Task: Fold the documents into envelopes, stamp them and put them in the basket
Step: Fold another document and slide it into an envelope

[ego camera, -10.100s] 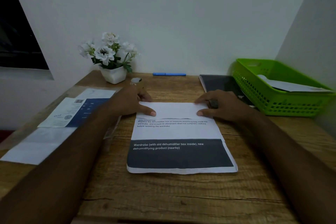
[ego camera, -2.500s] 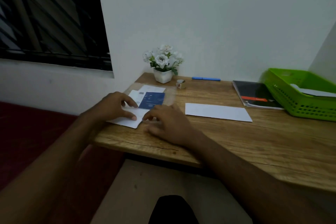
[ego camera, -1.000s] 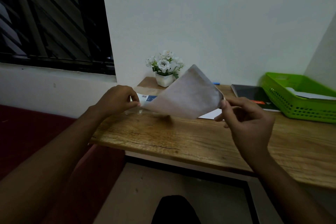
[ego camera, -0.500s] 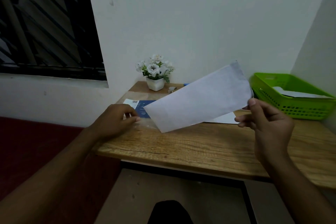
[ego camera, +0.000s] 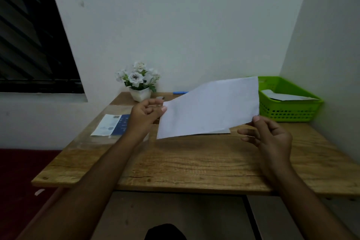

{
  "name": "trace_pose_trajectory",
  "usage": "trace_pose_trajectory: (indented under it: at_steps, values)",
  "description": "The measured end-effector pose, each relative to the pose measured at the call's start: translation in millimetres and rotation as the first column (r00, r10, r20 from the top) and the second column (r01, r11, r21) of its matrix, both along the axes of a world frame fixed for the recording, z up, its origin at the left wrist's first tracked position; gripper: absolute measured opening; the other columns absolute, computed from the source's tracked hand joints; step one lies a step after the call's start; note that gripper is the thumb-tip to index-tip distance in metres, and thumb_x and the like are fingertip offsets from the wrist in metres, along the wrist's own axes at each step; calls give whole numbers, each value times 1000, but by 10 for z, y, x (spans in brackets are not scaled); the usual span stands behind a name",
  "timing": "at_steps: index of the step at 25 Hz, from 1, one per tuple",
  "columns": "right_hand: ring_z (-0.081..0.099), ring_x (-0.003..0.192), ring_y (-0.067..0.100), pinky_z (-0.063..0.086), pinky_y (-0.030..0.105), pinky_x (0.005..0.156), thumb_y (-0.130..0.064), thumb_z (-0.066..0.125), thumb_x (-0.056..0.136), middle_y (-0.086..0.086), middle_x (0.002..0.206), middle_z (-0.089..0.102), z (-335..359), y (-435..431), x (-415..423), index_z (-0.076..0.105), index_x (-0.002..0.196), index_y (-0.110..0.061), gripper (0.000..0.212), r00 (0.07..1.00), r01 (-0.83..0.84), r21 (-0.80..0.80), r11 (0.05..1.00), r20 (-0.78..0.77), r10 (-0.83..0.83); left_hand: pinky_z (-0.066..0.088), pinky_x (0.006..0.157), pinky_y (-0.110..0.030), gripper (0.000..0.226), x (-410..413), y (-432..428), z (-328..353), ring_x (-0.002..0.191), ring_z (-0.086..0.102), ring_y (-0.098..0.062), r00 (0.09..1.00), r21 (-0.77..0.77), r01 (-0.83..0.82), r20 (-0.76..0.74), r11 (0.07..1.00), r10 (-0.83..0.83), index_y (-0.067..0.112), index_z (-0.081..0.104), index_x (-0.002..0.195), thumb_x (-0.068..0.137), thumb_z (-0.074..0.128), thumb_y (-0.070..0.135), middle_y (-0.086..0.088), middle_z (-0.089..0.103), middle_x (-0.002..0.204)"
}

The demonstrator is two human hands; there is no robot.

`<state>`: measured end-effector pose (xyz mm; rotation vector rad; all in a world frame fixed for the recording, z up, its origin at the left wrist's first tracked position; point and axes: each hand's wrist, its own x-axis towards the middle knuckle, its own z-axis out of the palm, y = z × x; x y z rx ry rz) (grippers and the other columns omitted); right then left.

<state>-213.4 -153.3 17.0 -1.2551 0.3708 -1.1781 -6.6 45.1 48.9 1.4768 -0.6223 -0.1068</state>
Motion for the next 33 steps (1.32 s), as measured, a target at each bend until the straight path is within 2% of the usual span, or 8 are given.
trace_pose_trajectory:
  at_steps: [3, 7, 10, 12, 16, 22, 27, 33]
  values:
    - [70, 77, 12, 58, 25, 62, -14, 60, 92, -4, 92, 76, 14, -273, -58, 69, 109, -12, 19, 983, -150, 63, 987, -94, 156, 55, 64, -22, 18, 75, -31, -70, 79, 65, -6, 997, 40, -77, -1, 996, 77, 17, 66, 98, 81, 70, 11, 1, 69, 90]
    - [74, 85, 17, 59, 23, 66, -15, 60, 90, 5, 104, 75, 84, -515, -121, 69, 114, -15, 26, 862, -379, 94, 921, -326, 388, 38, 47, -2, 14, 87, -36, -119, 71, 59, 6, 968, 85, -241, 97, 967, 233, 26, 66, 86, 80, 71, 15, 15, 65, 86]
    - [69, 97, 1, 53, 13, 70, -24, 69, 85, -11, 103, 75, 23, -481, -82, 72, 109, -29, 25, 732, -447, -52, 893, -595, 332, 41, 48, -9, 12, 112, -40, -163, 75, 58, 1, 955, 91, -291, 84, 952, 284, 23, 67, 93, 82, 69, 20, 14, 63, 87]
    - [64, 95, -9, 48, 6, 69, -19, 77, 79, -22, 99, 73, -29, -418, -26, 72, 105, -34, 31, 693, -477, -155, 865, -672, 262, 43, 52, -15, 17, 109, -48, -176, 79, 59, -3, 964, 108, -258, 101, 960, 247, 23, 67, 97, 81, 71, 20, 11, 63, 91]
    - [67, 90, -5, 50, 10, 64, -13, 81, 73, -19, 97, 74, -79, -424, 11, 75, 98, -33, 32, 728, -447, -171, 878, -640, 246, 48, 52, -9, 35, 84, -27, -199, 76, 63, 9, 983, 100, -141, 129, 985, 128, 23, 67, 106, 74, 77, 14, 13, 64, 95]
    - [72, 82, 8, 54, 20, 57, -17, 81, 71, -7, 92, 77, -67, -531, -27, 76, 97, -26, 28, 848, -285, -24, 958, -473, 240, 53, 60, -15, 33, 96, -18, -256, 79, 64, 8, 973, 119, -154, 191, 981, 130, 20, 65, 115, 83, 69, 12, 18, 66, 95]
    - [72, 95, 17, 58, 23, 65, -12, 74, 74, 6, 101, 76, -89, -585, -81, 74, 106, -16, 32, 775, -433, 147, 890, -444, 450, 42, 51, -2, 23, 119, -12, -215, 76, 58, 15, 944, 42, -288, 179, 957, 276, 28, 66, 104, 88, 62, 12, 20, 62, 90]
    - [74, 86, 18, 60, 30, 67, -16, 75, 77, 3, 92, 77, -109, -565, -16, 76, 95, -21, 18, 833, -320, 69, 945, -455, 315, 48, 59, -17, 31, 147, -66, -262, 84, 59, 0, 963, 121, -263, 91, 957, 253, 22, 66, 113, 83, 69, 22, 13, 64, 98]
